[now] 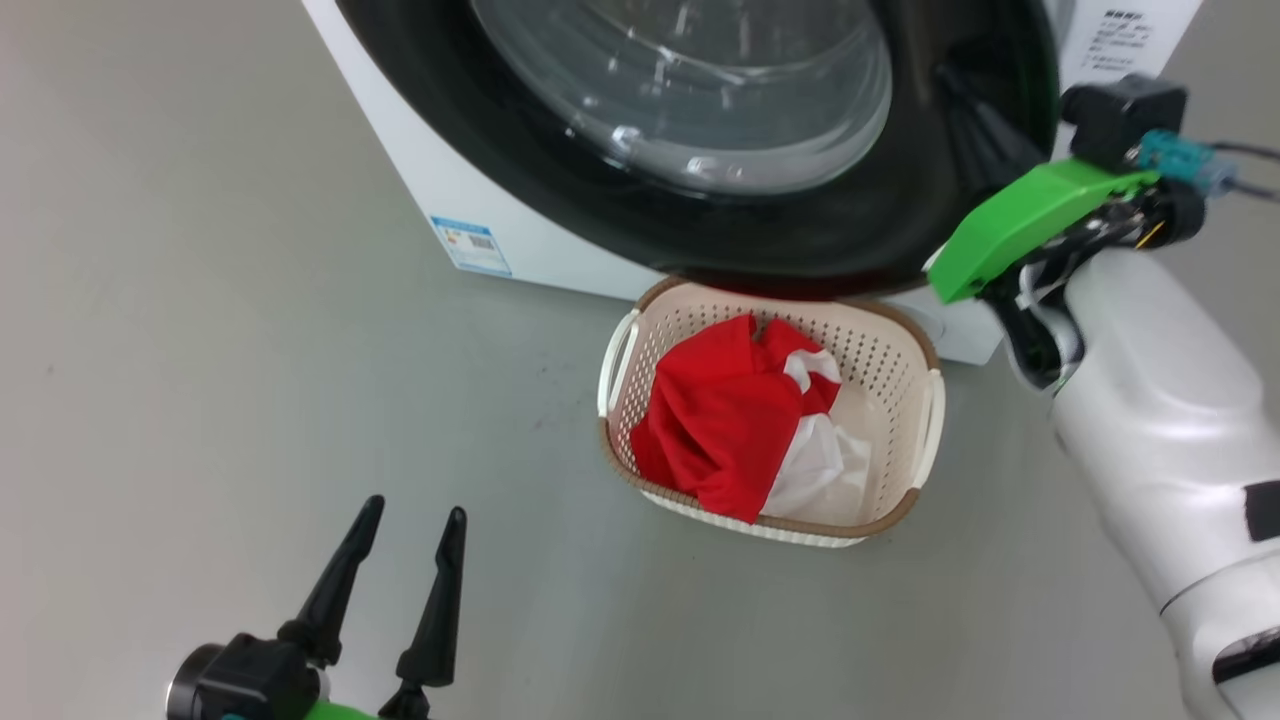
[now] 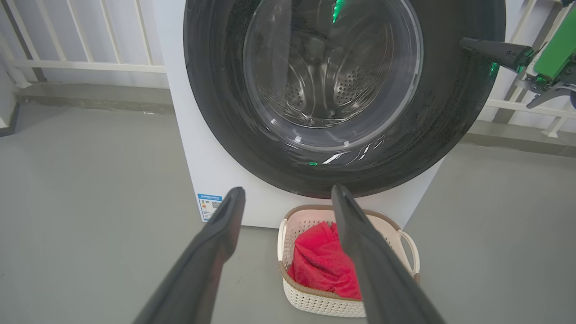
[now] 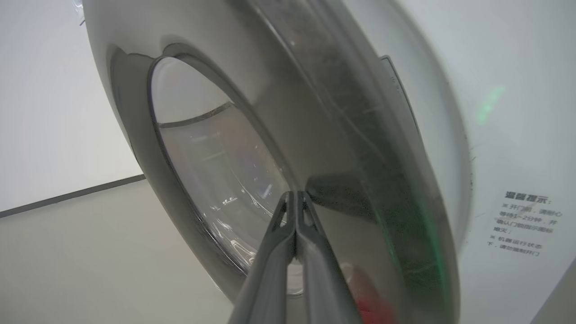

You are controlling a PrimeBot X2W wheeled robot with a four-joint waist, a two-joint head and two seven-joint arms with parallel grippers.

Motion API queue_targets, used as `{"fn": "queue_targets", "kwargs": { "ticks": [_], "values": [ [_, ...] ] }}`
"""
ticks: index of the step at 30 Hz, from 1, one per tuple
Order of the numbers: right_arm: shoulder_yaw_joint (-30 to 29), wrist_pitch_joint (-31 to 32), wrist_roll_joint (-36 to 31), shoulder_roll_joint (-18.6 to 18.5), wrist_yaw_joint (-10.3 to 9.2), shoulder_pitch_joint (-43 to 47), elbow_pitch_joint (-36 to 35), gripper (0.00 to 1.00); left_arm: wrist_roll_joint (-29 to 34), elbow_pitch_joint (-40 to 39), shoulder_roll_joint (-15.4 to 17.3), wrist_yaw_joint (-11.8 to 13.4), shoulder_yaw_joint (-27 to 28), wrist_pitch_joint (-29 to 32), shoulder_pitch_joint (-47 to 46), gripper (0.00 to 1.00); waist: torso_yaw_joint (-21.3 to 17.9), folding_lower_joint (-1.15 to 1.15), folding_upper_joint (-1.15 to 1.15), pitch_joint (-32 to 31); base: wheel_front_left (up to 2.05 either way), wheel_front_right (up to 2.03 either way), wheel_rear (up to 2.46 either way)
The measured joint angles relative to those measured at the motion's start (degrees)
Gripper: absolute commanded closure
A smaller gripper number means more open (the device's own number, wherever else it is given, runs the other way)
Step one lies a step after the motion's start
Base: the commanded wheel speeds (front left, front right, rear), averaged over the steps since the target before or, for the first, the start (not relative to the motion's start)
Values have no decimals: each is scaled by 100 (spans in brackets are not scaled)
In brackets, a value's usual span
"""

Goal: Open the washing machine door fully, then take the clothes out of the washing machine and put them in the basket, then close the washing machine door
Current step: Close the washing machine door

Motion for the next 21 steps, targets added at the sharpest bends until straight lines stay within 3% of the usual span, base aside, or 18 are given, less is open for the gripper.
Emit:
{"fn": "queue_targets", "kwargs": {
  "ticks": [13, 21],
  "values": [
    [-407, 0, -231, -266, 0, -773, 211, 100, -88, 147, 49, 0, -231, 0, -353, 0, 189, 0, 0, 526, 0, 0, 0],
    [-811, 0, -610, -144, 59, -916, 224, 100, -145, 257, 121, 0, -255, 0, -494, 0, 201, 0, 0, 702, 0, 0, 0]
  ]
}}
